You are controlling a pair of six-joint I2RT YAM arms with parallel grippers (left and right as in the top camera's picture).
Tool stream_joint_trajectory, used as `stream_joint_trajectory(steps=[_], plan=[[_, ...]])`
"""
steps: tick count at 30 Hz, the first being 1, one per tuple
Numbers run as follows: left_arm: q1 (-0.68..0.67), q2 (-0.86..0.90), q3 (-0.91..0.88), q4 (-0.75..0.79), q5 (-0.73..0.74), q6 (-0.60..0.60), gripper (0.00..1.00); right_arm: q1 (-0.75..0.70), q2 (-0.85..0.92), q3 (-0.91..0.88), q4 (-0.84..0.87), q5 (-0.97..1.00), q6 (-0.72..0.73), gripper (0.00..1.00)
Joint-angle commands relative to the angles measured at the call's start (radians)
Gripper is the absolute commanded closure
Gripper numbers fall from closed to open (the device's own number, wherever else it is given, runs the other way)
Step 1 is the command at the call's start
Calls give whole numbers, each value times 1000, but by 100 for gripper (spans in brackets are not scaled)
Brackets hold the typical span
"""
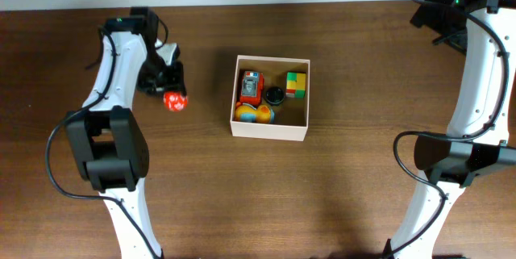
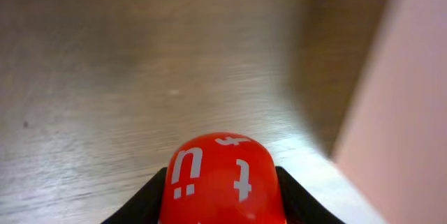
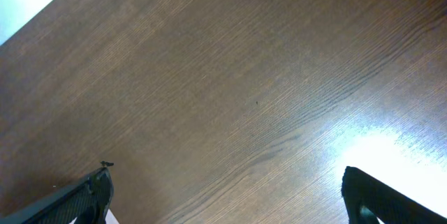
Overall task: Pack container
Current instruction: 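Lower the left gripper onto the red letter ball and grasp it, then carry the red ball right and lower it into the box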
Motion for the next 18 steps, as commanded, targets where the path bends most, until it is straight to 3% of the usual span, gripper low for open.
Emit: stream_joint_trajectory(steps=[1,7,18], plan=[[0,3,105,-23,241,131,67,-5,-21,3,-6,2,1,1],[-35,3,186,-32,664,369,67,-5,-21,3,-6,2,1,1],[-232,3,185,-57,702,623,67,-5,-21,3,-6,2,1,1]])
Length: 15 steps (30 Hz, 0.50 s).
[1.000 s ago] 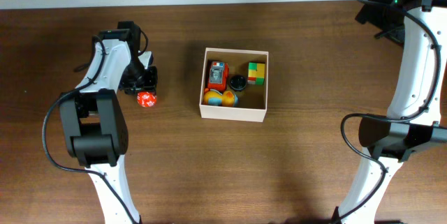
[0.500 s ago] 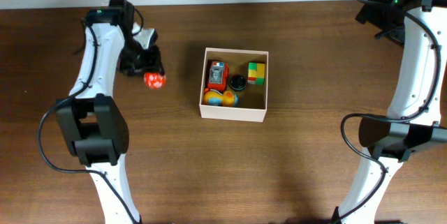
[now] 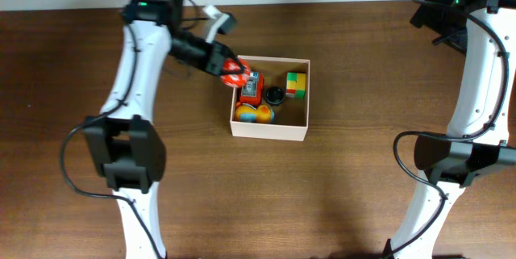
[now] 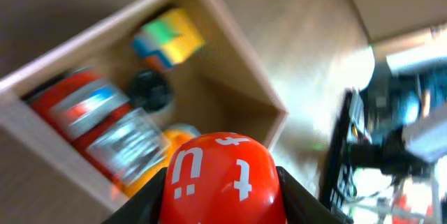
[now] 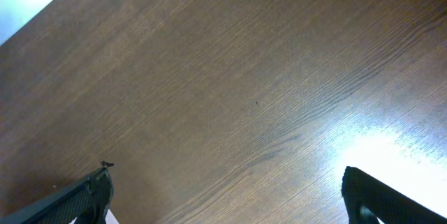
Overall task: Pack container
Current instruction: 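Carry the red ball right and lower it into the box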
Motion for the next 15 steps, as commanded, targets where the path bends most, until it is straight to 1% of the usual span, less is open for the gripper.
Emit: stream_joint_trajectory(steps=[1,3,7,11,15], plan=[[-91,3,20,-6,33,153,67,-5,-21,3,-6,1,2,1],[-133,3,20,-6,4,176,67,-5,-21,3,-6,1,2,1],[-210,3,20,5,-81,178,67,-5,-21,3,-6,1,2,1],[-262,3,20,28,-106,178,66,-5,-21,3,-6,1,2,1],[-282,3,20,47,-126,178,66,-5,-21,3,-6,1,2,1]])
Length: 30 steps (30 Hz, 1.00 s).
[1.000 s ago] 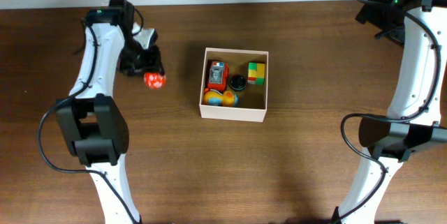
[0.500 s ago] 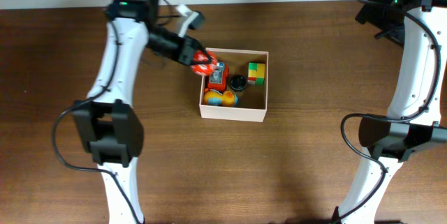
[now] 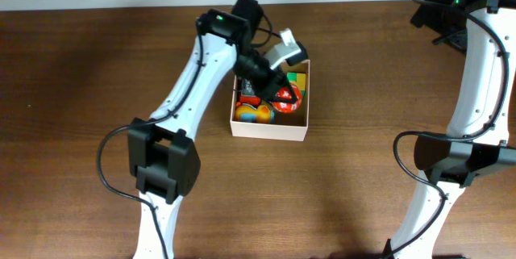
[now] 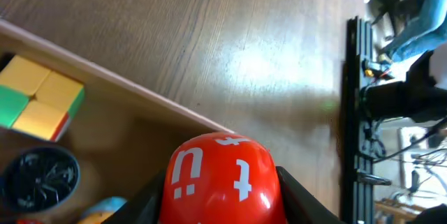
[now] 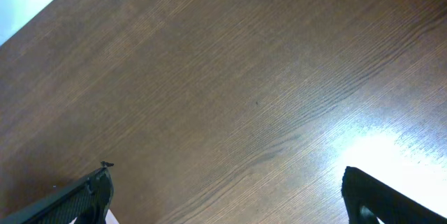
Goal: Pack container
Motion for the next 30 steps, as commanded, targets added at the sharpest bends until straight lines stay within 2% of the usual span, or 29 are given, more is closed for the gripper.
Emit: stream_joint_trajectory(steps=[1,3,6,7,8,9,22,25,30], plan=[[-6,3,20,10,-31,27,67,-5,-21,3,-6,2,1,1],[-6,3,20,10,-31,27,64,-5,-21,3,-6,2,1,1],[-6,3,20,14,-31,27,18,-5,-21,3,-6,2,1,1],[-6,3,20,16,-32,27,13,-5,-21,3,-6,2,1,1],[-6,3,20,19,-31,27,4,-5,-21,3,-6,2,1,1],[-6,3,20,20,-31,27,1,-5,-21,3,-6,2,1,1],[-8,3,20,27,-32,27,1,-5,-21,3,-6,2,1,1],[-2,3,21,26,-70,21,1,-5,-21,3,-6,2,1,1],[62,3,121,13,-245,-151,1,-5,-21,3,-6,2,1,1]])
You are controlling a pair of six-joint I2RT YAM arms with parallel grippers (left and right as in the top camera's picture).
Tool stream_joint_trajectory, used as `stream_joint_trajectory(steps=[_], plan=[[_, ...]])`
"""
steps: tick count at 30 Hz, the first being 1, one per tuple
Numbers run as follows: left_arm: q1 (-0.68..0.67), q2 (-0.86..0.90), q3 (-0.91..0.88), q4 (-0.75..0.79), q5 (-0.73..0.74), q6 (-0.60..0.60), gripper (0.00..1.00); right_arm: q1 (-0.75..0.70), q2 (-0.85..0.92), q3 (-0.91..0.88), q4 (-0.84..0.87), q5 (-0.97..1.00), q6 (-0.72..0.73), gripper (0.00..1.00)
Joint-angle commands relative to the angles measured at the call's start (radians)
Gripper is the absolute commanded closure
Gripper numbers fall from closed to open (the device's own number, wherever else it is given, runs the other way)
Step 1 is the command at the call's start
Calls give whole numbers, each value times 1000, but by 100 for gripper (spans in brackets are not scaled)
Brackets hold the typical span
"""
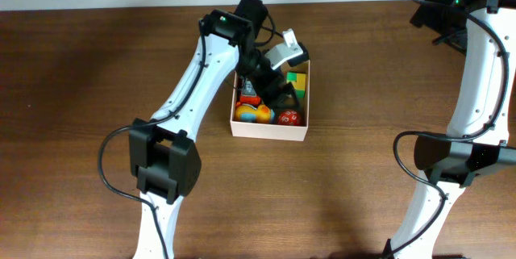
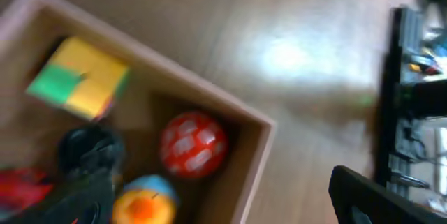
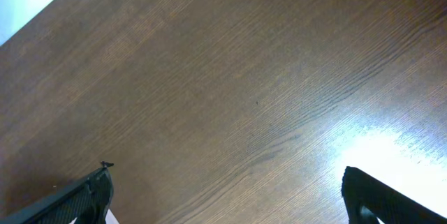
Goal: Pack container
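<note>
The cream open box [image 1: 269,131] stands mid-table. Inside lie a red ball with white marks [image 1: 289,117] [image 2: 193,144] at its near right corner, an orange-and-blue ball [image 1: 253,114] [image 2: 145,202], a black round piece [image 2: 89,151], a red toy [image 1: 245,91] and a yellow-green cube [image 1: 298,81] [image 2: 78,78]. My left gripper [image 1: 276,89] [image 2: 220,206] hovers open over the box, holding nothing. My right gripper [image 3: 227,192] stands open far off at the back right, above bare wood.
The brown wooden table [image 1: 363,154] spreads around the box. The right arm's base [image 1: 451,162] sits at the right edge. A black rack [image 2: 398,91] shows past the table edge in the left wrist view.
My left gripper has opened and let go of the red ball, which now lies in the box's near right corner. The gripper sits a little higher. The right arm has not moved.
My left gripper was shut on the red ball at the table's left. Then it held the ball at the box's left rim, then over the box's inside. Now the ball rests in the box and the gripper is open.
</note>
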Motion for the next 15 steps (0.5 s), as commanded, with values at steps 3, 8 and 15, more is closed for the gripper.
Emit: stream_joint_trajectory(steps=[3,8,15], plan=[[129,2,227,-31,-266,-290,1,-5,-21,3,-6,2,2,1],[259,2,352,-58,-428,-463,1,-5,-21,3,-6,2,2,1],[407,2,365,-130,-432,-512,1,-5,-21,3,-6,2,2,1]])
